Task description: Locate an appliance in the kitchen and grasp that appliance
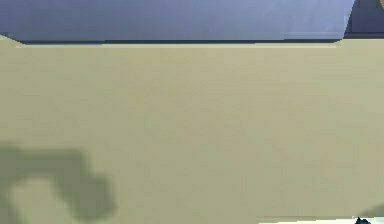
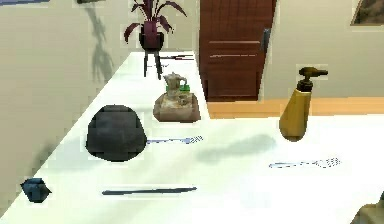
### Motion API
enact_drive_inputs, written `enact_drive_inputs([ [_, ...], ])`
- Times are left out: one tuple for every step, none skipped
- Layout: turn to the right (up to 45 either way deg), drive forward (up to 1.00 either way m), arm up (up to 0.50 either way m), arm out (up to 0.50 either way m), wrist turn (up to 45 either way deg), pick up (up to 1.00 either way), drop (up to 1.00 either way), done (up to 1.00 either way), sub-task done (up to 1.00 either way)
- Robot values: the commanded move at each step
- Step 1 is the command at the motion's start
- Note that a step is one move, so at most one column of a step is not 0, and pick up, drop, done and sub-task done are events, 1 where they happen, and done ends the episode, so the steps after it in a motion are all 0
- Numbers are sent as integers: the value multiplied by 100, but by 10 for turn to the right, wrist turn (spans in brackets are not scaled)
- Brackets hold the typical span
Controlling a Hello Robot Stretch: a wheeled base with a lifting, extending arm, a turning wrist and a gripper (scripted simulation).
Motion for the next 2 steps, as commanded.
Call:
enact_drive_inputs([
  [0,0,38,0,0,0,0,0,0],
  [0,0,0,46,0,0,0,0,0],
])
